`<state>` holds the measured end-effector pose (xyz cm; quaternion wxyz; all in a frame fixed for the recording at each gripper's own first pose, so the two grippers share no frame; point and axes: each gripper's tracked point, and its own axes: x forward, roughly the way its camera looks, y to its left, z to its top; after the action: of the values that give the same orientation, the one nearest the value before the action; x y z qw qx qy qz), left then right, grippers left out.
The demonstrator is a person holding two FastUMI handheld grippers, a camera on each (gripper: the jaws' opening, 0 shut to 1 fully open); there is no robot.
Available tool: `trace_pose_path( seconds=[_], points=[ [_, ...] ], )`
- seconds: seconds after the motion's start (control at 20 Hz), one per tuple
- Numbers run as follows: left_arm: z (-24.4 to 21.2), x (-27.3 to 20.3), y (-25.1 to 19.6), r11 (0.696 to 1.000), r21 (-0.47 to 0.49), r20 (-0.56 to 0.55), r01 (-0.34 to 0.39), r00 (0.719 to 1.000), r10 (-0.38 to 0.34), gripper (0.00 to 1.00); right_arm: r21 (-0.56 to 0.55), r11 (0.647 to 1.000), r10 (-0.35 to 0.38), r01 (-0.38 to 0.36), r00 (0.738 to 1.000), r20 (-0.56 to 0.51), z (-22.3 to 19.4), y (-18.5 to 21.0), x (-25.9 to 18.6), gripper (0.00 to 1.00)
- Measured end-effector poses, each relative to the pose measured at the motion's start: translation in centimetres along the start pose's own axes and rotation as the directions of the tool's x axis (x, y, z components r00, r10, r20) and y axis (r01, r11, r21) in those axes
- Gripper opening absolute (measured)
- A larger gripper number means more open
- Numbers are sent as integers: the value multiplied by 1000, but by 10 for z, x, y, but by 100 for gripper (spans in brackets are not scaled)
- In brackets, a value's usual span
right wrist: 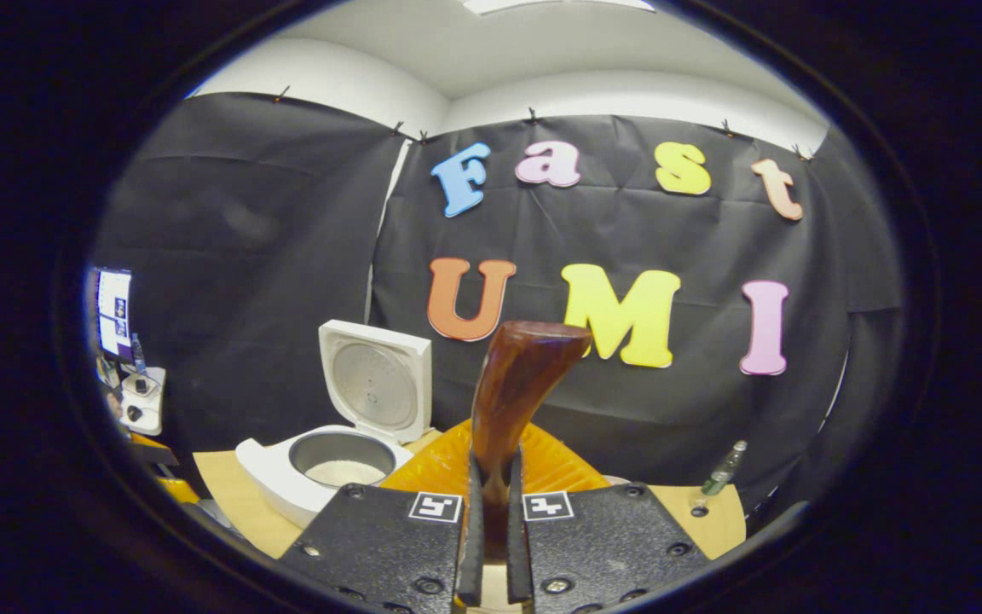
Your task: Close the left gripper, press the button to open the rice cooker; take a wooden spoon from the chopstick holder with the right hand, scoop a spoonful of rice and pour it into the rice cooker, then put the wooden spoon back into the chopstick holder.
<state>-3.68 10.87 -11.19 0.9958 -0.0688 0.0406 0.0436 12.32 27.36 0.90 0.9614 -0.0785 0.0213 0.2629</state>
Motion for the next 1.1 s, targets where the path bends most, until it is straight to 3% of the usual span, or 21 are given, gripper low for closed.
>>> trace_pose_path(
  seconds=[0.4, 0.65, 1.1],
  points=[
    [27, 26, -50, 998, 50, 65, 37, 997, -41, 93, 35, 988, -149, 149, 989, 17, -13, -100, -58, 13],
    [32, 44, -80, 993, 78, 86, 92, 991, -98, 93, 90, 964, -248, 249, 968, -20, -55, -160, -88, 13],
    [33, 79, -103, 986, 78, 95, 144, 984, -151, 93, 223, 907, -329, 357, 932, -153, -145, -241, -55, 13]
  ],
)
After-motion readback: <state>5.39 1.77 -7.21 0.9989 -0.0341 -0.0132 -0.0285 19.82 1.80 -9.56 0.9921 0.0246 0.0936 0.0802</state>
